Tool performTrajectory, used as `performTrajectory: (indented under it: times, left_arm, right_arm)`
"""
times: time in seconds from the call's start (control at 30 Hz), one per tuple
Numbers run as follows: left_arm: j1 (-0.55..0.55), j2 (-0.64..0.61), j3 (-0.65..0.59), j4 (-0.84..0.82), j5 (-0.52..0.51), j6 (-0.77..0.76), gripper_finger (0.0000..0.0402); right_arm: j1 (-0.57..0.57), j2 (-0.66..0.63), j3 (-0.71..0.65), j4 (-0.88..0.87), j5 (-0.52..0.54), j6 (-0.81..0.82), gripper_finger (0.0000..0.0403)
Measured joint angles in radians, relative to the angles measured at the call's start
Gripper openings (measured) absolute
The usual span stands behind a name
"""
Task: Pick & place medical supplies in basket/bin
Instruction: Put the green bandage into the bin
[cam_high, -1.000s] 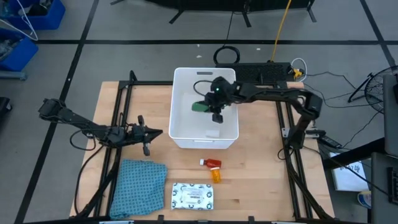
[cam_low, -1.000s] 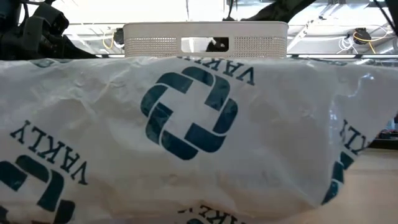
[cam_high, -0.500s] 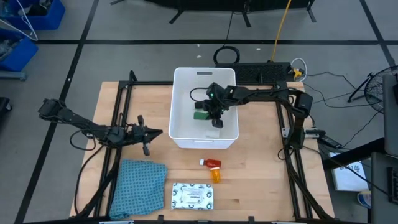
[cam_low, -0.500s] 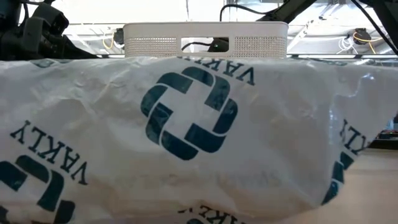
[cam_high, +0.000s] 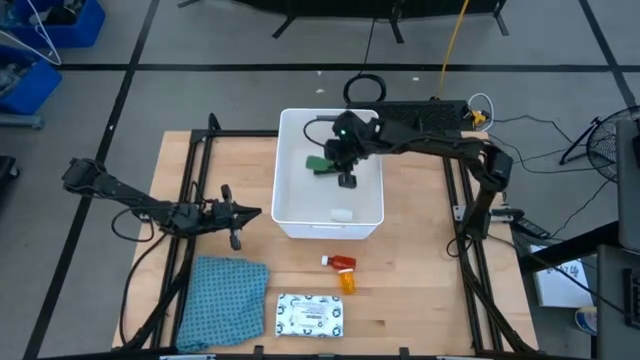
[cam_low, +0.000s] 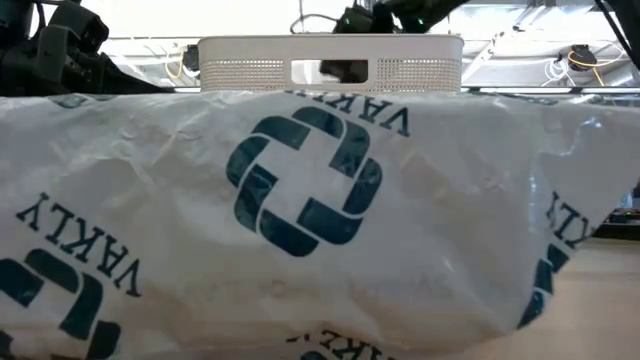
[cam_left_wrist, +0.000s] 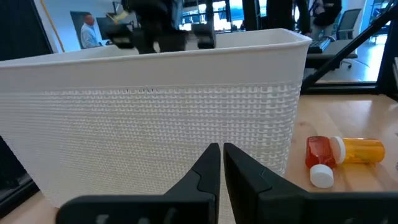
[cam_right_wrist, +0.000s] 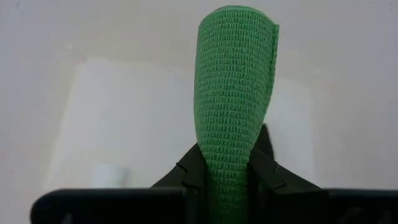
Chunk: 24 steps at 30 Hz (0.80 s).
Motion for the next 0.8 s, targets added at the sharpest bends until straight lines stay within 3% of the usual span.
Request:
performTrajectory:
  times: [0.17,0.33,0.8]
  left_arm:
    - [0.000,0.000,0.000,0.017,-0.001,0.022,0.0026]
    - [0.002,0.000,0.000,0.058,0.002,0.059,0.0026]
    - [0.002,0.000,0.000,0.059,0.007,0.071,0.0026]
  right_arm:
    - [-0.001,0.072,0.161,-0.141,-0.001,-0.005,0.0047]
    - [0.010,0.182,0.236,-0.215,0.000,-0.007,0.0047]
    - [0.070,0.399,0.225,-0.263,-0.080,-0.009,0.0047]
